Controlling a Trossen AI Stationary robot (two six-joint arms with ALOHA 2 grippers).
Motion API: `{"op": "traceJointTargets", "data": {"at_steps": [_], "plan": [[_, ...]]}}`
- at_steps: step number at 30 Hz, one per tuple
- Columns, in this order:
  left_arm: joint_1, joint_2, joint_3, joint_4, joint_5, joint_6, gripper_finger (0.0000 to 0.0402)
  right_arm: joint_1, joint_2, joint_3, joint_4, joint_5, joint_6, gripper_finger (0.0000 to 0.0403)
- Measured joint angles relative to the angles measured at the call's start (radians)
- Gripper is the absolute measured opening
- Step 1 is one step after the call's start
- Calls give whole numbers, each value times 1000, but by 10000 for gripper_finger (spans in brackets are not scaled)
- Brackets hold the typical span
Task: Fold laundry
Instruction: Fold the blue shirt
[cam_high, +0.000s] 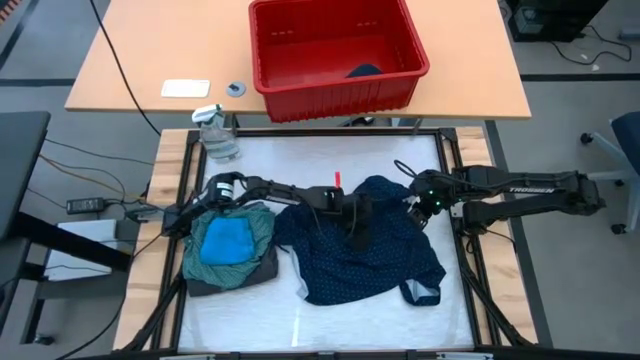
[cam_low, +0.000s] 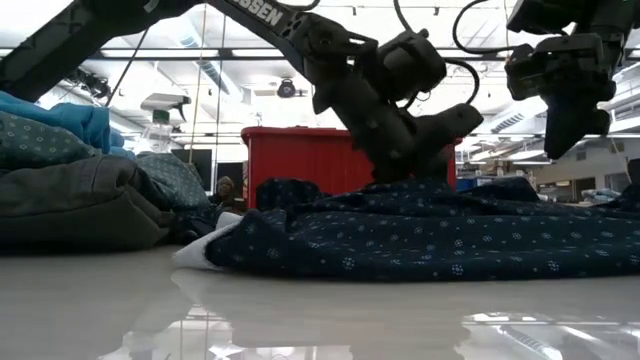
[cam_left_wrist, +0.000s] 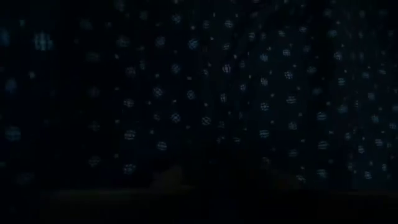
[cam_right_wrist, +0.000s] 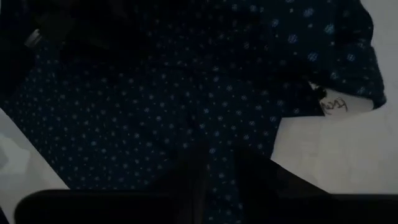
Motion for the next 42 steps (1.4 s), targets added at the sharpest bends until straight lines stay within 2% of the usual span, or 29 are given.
{"op": "traceJointTargets", "data": {"at_steps": [3, 10, 13, 17, 20, 22, 26, 32, 38, 40, 42], "plan": [[12, -24, -2, -36, 1, -40, 12, 0, 0, 0, 0, 0, -1, 89], [72, -232, 3, -100, -72, -50, 5, 0, 0, 0, 9, 2, -30, 89], [104, -288, 2, -239, -173, -39, 4, 0, 4, 0, 49, 40, -68, 89], [163, -316, 2, -575, -301, -23, 3, -18, 33, -1, 138, 75, -97, 89], [214, -307, -1, -788, -356, -17, 3, -24, 67, -8, 191, 83, -60, 89], [248, -304, -2, -842, -358, 21, 4, -24, 90, -11, 202, 106, -30, 89], [289, -322, -2, -787, -360, 88, 22, -24, 134, -11, 188, 130, 27, 93], [354, -355, -1, -734, -189, 201, 83, -24, 173, -11, 201, 54, 46, 128], [466, -421, 0, -774, -175, 457, 159, -37, 211, -11, 243, 58, 110, 162], [519, -420, -4, -717, -69, 501, 175, -53, 238, -11, 301, 54, 120, 164], [547, -417, -37, -610, 103, 507, 182, -70, 279, -11, 399, 32, 120, 165]]}}
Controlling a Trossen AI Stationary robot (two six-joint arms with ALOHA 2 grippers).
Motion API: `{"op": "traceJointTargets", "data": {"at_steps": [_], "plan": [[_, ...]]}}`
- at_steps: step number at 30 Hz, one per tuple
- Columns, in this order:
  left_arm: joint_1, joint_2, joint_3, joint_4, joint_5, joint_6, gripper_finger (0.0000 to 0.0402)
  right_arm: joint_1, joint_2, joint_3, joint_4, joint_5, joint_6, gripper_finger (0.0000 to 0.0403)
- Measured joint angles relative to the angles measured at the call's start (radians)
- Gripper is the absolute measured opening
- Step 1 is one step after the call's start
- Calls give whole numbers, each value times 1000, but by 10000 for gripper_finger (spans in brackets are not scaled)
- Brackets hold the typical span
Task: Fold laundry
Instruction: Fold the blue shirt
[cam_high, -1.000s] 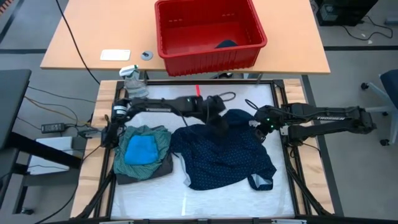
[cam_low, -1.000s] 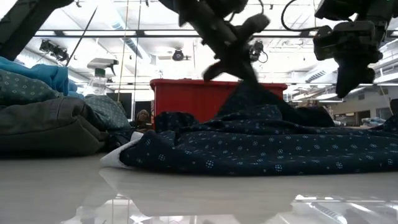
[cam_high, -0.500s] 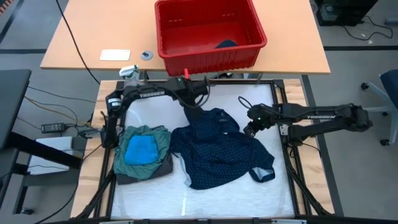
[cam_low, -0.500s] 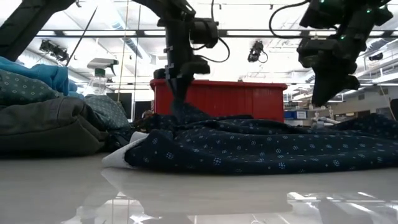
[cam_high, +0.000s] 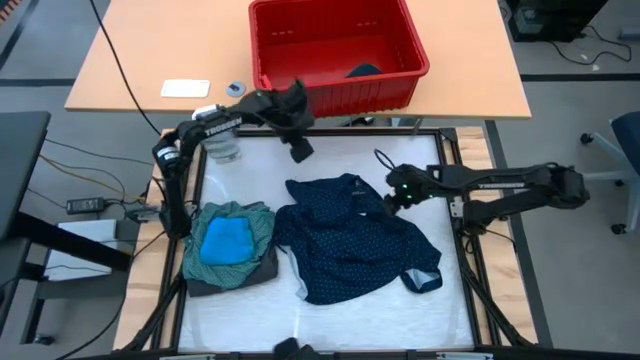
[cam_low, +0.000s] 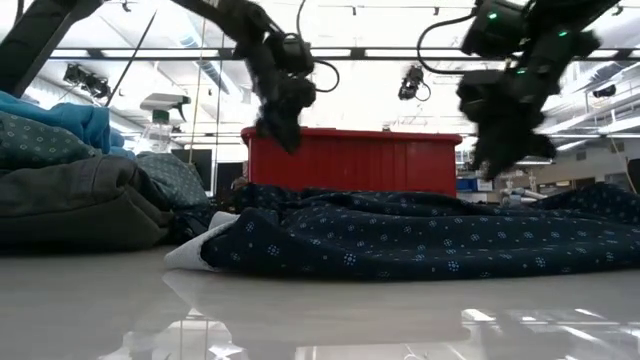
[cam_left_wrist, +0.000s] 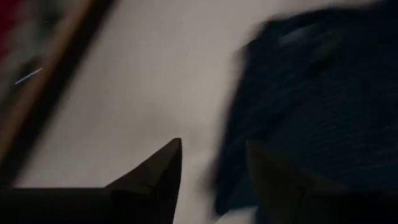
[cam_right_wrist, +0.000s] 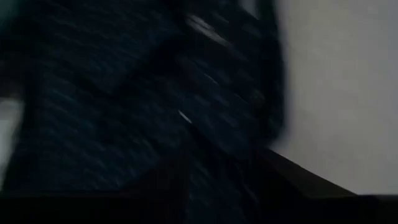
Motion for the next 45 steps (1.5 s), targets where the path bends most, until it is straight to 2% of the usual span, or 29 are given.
{"op": "traceJointTargets", "data": {"at_steps": [2, 3, 6, 8, 11, 13, 16, 20, 23, 25, 27, 33, 36, 41, 45], "plan": [[-6, 5, -45, 115, 121, 14, 183, -20, 62, 0, 124, -55, -28, 164], [-14, 8, -66, 149, 139, 38, 182, -26, 101, 0, 184, -101, -43, 163], [-40, 10, -112, 223, 144, 126, 176, -32, 202, 0, 297, -265, -41, 156], [-44, 9, -116, 208, 143, 158, 172, -23, 246, 0, 349, -383, -30, 150], [-55, 9, -116, 173, 139, 165, 168, 3, 281, 0, 328, -468, 16, 138], [-68, 9, -116, 159, 141, 194, 164, 14, 284, 0, 274, -436, 15, 130], [-93, 13, -124, 165, 148, 258, 159, -26, 283, 0, 248, -255, -26, 123], [-136, 44, -199, 302, 150, 258, 156, -196, 283, 17, 264, 27, -67, 121], [-173, 62, -270, 359, 151, 241, 156, -338, 266, 38, 322, 131, -69, 122], [-197, 62, -317, 360, 155, 241, 156, -415, 243, 56, 388, 131, -69, 123], [-220, 62, -357, 349, 155, 233, 156, -470, 215, 74, 421, 87, -70, 122], [-256, 62, -414, 235, 155, 69, 155, -525, 167, 92, 360, -129, -96, 121], [-256, 36, -400, 223, 156, 2, 155, -493, 166, 92, 225, -187, -118, 121], [-223, -55, -323, 212, 140, -55, 156, -383, 174, 69, 21, -158, -183, 121], [-149, -135, -298, 269, 32, -57, 155, -263, 190, 2, 34, -115, -153, 121]]}}
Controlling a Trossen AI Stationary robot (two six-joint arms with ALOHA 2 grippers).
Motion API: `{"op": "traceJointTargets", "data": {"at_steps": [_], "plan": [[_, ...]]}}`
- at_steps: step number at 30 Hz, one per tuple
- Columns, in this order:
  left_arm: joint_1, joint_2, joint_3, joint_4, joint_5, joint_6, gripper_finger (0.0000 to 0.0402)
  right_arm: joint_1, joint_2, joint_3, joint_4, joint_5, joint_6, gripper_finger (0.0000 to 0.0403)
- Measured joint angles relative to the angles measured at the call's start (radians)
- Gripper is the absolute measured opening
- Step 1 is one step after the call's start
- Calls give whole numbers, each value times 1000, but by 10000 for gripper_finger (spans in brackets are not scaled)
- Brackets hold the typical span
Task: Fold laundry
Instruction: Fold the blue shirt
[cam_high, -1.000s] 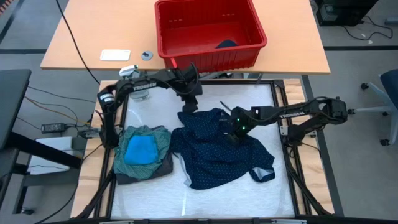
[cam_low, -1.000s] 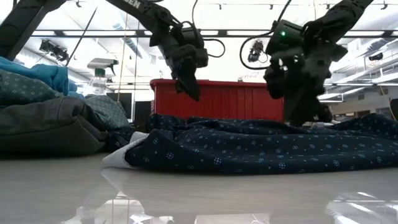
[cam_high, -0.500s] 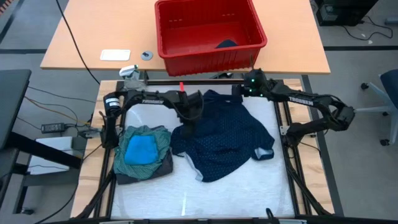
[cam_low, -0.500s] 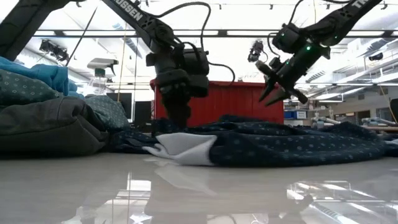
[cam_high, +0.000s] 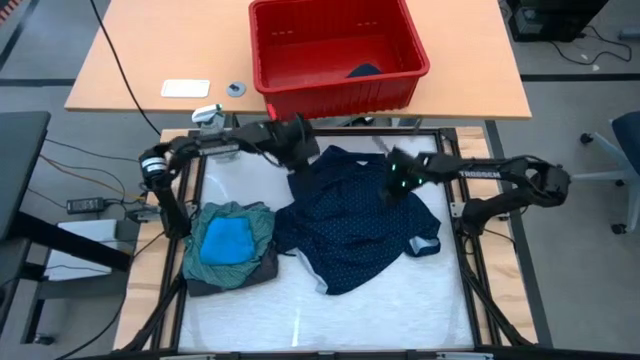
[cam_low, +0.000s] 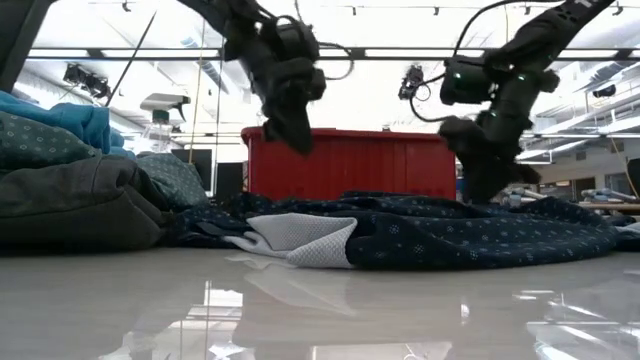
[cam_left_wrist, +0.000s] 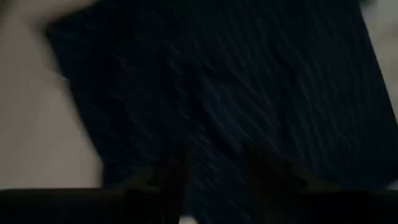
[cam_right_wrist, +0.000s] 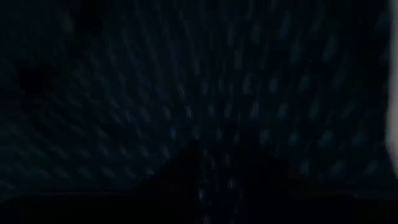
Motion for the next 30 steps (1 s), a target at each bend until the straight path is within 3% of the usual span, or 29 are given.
{"op": "traceJointTargets", "data": {"at_steps": [4, 10, 14, 18, 22, 26, 30], "plan": [[89, 37, -44, 129, 68, -70, 151, 126, 8, -81, 25, 93, 109, 121], [122, 182, -63, 143, 40, -104, 145, 318, -44, -99, 8, 11, 285, 121], [106, 211, -63, 155, -9, -96, 144, 401, -99, -61, -2, 91, 377, 121], [105, 211, -61, 206, -87, -84, 144, 417, -157, -23, -52, 184, 418, 121], [131, 242, -56, 313, 29, -96, 144, 391, -227, 0, -230, 300, 493, 121], [137, 298, -60, 274, 57, -97, 144, 346, -301, 1, -359, 260, 487, 131], [138, 302, -59, 260, 53, -36, 138, 326, -331, 1, -384, 297, 337, 149]]}}
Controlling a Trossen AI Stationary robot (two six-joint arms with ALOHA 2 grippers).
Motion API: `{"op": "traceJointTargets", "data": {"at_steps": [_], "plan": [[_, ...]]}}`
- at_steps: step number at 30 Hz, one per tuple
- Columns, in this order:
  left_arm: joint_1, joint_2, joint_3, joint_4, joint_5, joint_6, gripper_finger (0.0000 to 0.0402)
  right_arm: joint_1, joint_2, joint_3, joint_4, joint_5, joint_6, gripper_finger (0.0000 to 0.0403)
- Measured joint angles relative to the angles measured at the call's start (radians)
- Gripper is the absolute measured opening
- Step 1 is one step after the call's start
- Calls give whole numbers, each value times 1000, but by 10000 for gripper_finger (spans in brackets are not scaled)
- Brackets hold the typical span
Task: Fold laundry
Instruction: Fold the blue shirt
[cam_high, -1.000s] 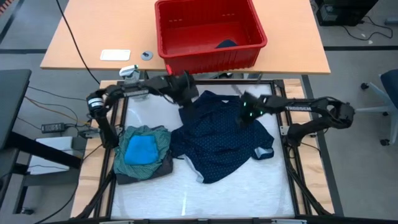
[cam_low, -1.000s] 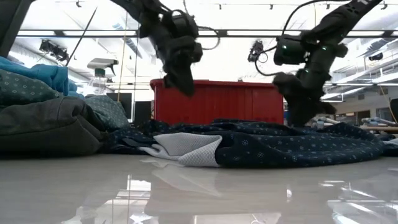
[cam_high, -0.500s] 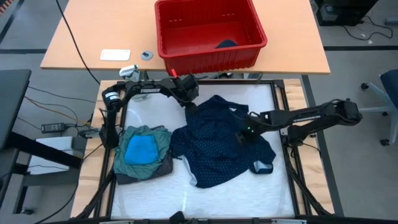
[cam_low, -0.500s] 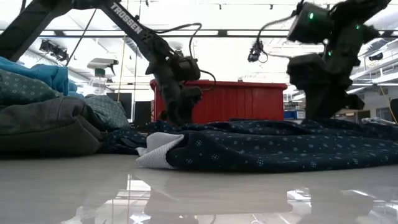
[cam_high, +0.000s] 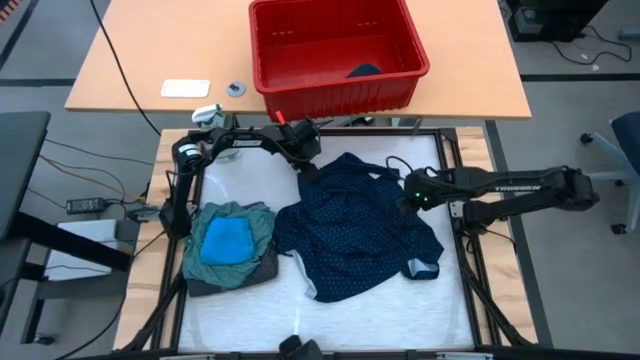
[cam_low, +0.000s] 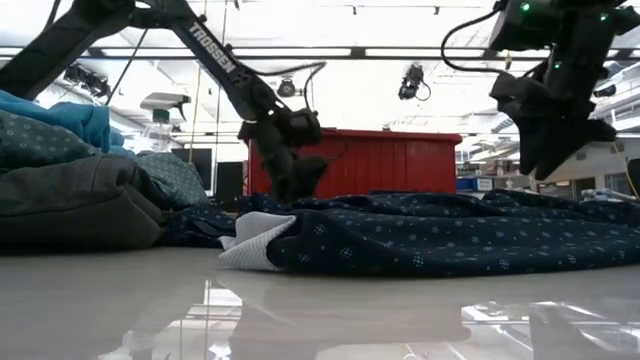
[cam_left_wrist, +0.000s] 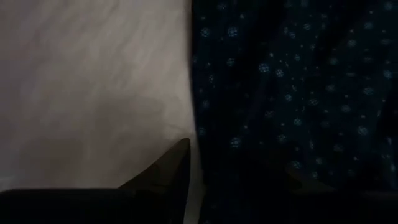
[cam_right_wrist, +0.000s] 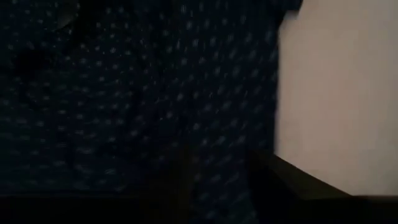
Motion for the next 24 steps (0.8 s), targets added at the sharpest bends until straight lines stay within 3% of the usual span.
{"op": "traceJointTargets", "data": {"at_steps": [4, 7, 9, 12, 15, 20, 24], "plan": [[5, 0, 0, -11, -6, 11, 86, -54, 37, 0, -5, 102, -146, 156], [8, 1, 0, -39, 23, 15, 25, -123, 99, -2, 0, 105, -177, 156], [2, 1, -1, -64, 74, 22, 10, -163, 142, -17, 37, 80, -236, 157], [-12, 1, -1, -83, 76, 11, 31, -227, 206, -40, 120, -14, -301, 164], [-13, -1, 0, -97, 80, -24, 81, -271, 268, -58, 164, -95, -309, 175], [-14, 4, 1, -98, 85, -16, 159, -316, 369, -83, 274, -116, -381, 193], [-29, 18, 5, -118, 73, 12, 138, -347, 440, -75, 303, -144, -358, 181]]}}
